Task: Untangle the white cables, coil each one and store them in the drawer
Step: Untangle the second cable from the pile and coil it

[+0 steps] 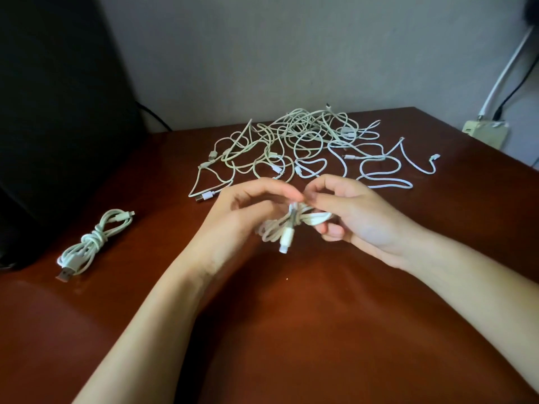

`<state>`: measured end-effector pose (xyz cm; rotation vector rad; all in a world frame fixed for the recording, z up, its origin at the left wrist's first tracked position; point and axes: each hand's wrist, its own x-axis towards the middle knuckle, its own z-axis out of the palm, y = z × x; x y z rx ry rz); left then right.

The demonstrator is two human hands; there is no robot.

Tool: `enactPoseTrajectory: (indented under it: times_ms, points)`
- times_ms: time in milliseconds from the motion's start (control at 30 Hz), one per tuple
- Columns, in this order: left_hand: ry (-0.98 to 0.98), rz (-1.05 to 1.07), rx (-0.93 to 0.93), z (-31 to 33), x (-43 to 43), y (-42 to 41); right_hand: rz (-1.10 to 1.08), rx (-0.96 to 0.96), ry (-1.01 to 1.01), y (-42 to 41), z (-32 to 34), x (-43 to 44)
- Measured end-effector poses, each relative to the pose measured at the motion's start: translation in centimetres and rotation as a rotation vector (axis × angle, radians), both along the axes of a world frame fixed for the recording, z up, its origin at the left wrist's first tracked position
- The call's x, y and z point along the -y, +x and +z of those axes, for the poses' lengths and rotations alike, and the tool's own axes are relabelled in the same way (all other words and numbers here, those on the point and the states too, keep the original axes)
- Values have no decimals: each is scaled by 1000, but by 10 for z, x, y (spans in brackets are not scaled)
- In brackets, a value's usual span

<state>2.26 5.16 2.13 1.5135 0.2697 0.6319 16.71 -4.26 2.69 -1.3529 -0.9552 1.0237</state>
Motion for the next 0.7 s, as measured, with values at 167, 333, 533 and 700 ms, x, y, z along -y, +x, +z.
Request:
enactPoseTrajectory:
  times_ms: [167,333,533,700]
  points:
    - [104,32,2,-4,4,6,-19,-80,-2,-2,-1,-1]
    - [93,68,49,-10,2,11,5,-221,30,-4,2,0]
    - [109,68,-24,-5,-2,7,26,-139,62,-2,4,2]
    - [177,81,-32,-3,0,5,2,-60,78,-1,3,2]
